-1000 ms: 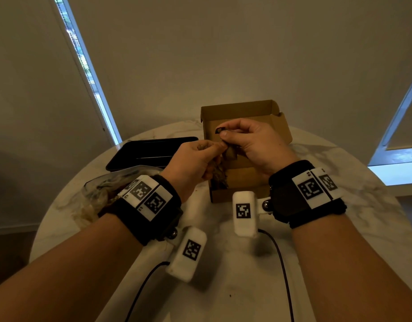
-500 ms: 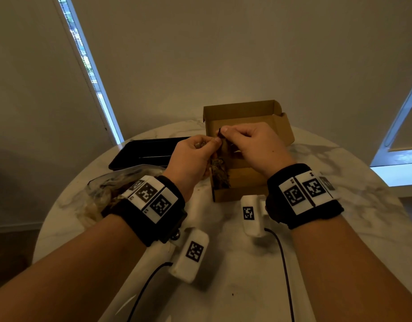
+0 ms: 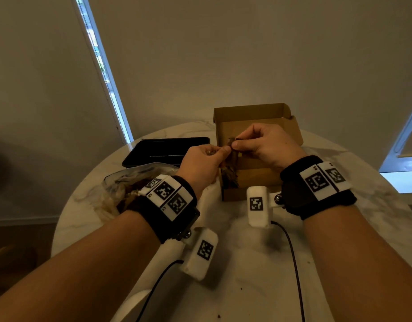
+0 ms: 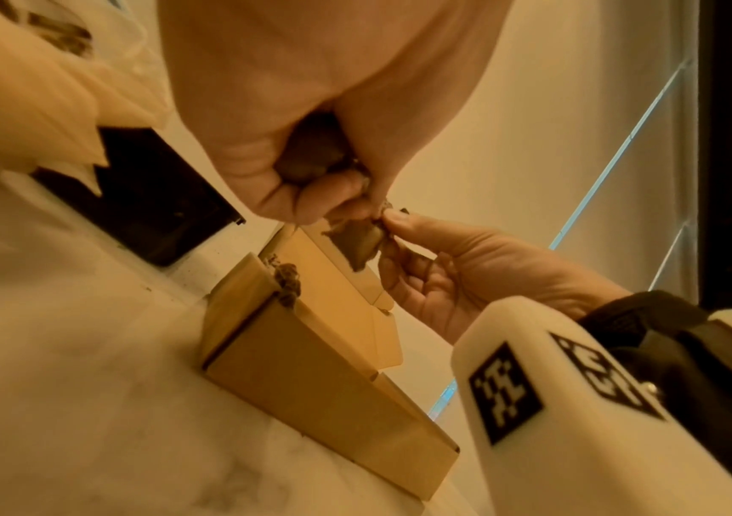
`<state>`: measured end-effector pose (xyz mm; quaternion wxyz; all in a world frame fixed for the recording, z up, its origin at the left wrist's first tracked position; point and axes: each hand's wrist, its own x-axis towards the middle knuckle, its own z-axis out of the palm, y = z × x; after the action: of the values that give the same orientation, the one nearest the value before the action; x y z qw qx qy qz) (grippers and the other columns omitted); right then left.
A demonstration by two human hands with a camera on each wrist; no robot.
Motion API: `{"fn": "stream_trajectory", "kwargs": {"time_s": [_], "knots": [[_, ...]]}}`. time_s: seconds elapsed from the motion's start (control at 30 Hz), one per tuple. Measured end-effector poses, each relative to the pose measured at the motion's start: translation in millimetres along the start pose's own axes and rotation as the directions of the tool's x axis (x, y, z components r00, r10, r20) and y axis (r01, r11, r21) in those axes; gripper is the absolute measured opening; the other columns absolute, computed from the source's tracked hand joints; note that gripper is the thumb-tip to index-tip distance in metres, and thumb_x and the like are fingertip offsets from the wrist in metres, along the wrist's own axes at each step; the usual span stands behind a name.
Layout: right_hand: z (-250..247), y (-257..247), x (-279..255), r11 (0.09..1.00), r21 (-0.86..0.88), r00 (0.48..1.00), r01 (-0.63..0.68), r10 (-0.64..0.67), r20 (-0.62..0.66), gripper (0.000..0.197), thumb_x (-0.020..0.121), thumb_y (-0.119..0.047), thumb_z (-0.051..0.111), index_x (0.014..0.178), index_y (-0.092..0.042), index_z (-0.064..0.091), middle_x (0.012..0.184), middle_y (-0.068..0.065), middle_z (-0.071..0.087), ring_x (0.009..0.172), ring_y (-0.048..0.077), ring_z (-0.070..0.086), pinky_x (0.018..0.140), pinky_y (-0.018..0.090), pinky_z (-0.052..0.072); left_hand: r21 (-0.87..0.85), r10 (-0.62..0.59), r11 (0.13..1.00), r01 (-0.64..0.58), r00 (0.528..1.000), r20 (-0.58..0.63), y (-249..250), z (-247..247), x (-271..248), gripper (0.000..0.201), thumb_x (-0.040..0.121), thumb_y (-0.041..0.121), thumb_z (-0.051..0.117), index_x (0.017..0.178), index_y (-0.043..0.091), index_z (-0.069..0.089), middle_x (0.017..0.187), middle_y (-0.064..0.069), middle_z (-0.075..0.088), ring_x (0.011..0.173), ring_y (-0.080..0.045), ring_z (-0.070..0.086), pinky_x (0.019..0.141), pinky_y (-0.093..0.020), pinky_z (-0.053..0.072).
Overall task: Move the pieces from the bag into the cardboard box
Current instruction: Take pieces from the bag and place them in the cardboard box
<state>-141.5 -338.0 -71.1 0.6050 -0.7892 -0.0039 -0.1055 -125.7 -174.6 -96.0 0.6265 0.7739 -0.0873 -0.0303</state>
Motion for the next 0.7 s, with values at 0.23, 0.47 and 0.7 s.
{"fn": "stream_trajectory", "kwargs": {"time_s": [0.23,0.47,0.7], "knots": [[-8,-8,27,0.938,-0.286,0.979,-0.195,0.205,0.004,0.014,0.084,-0.004,0.079,0.081,-0.012,0.068,0.096,0.011,0.074,0.099,0.027,0.071,0.092,0.043,0.059,0.230,-0.250,0.944,0.235,0.968,0.036,-9,-5,8,0.027,0.098,0.029,0.066,0.089,0.003,0.069,0.069,-0.006,0.057,0.048,-0.016,0.045,0.047,-0.026,0.041],[10,6,50,0.760,-0.600,0.939,-0.249,0.341,0.042,0.021,0.084,-0.012,0.081,0.102,-0.003,0.076,0.110,0.016,0.074,0.107,0.032,0.070,0.096,0.048,0.057,0.457,-0.303,0.853,0.252,0.952,0.040,-14,7,8,0.029,0.097,0.029,0.067,0.094,0.000,0.069,0.076,-0.013,0.058,0.053,-0.022,0.051,0.053,-0.030,0.046],[12,19,54,0.655,-0.690,0.897,-0.307,0.441,0.019,0.027,0.082,-0.019,0.083,0.103,-0.004,0.078,0.106,0.015,0.076,0.104,0.032,0.072,0.094,0.047,0.058,0.438,-0.318,0.858,0.268,0.947,0.044,-21,8,9,0.024,0.096,0.024,0.067,0.091,0.001,0.067,0.074,-0.014,0.056,0.051,-0.023,0.048,0.051,-0.029,0.043]]}}
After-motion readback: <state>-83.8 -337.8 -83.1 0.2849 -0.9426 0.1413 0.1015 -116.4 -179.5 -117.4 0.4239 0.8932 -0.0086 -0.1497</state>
